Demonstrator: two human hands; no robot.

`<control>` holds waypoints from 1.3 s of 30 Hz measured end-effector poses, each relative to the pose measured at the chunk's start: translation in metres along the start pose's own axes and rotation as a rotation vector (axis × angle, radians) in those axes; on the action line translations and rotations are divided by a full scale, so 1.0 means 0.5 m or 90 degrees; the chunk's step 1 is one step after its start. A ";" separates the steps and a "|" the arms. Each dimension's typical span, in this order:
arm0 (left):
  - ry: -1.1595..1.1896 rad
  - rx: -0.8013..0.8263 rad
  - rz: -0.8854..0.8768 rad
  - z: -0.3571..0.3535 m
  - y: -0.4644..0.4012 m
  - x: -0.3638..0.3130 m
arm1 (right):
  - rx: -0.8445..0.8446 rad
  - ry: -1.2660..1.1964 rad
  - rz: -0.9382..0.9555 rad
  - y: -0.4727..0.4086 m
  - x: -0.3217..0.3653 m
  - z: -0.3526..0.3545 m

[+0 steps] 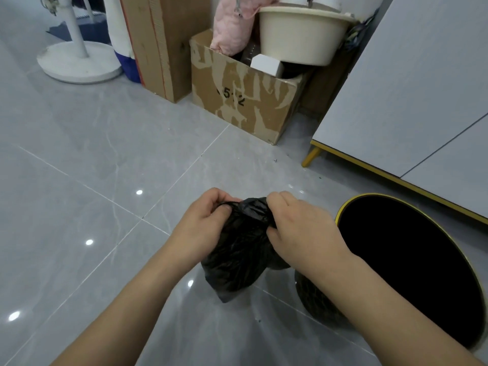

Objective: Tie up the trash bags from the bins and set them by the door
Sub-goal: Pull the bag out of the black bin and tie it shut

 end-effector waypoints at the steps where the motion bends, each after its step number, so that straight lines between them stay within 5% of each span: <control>1: 0.030 -0.003 0.008 -0.010 0.002 0.007 | -0.037 0.008 0.020 0.008 -0.001 0.002; 7: 0.089 -0.002 -0.008 -0.053 -0.004 0.006 | -0.066 0.006 0.054 0.038 -0.021 0.001; 13: -0.030 -0.036 -0.016 -0.071 0.001 0.006 | -0.096 -0.013 0.035 0.052 -0.042 0.025; 17: 0.029 0.006 0.059 -0.077 0.011 0.007 | -0.081 -0.038 0.117 0.064 -0.019 0.039; 22: 0.174 0.132 0.090 -0.069 0.047 0.006 | 0.017 -0.129 0.069 0.066 -0.041 0.022; 25: 0.027 0.202 0.020 -0.070 0.067 -0.007 | 0.107 -0.265 -0.001 0.065 -0.061 0.000; 29: -0.354 0.058 -0.111 -0.047 0.060 -0.018 | 0.195 -0.569 -0.114 0.070 -0.059 -0.019; 34: -0.425 -0.031 -0.182 -0.045 0.050 -0.027 | 0.308 -0.826 -0.272 0.080 -0.056 -0.049; 39: -0.505 -0.090 -0.275 -0.058 0.051 -0.041 | 0.362 -0.865 -0.330 0.095 -0.059 -0.045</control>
Point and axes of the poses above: each hand's wrist, its own y-axis away from the middle knuckle, its own z-axis out of the back of the hand, x = y × z, the point moved 7 cm from there along -y, towards the middle knuckle, and after that the axes turned 3 degrees about -z, right-handed, at the moved point
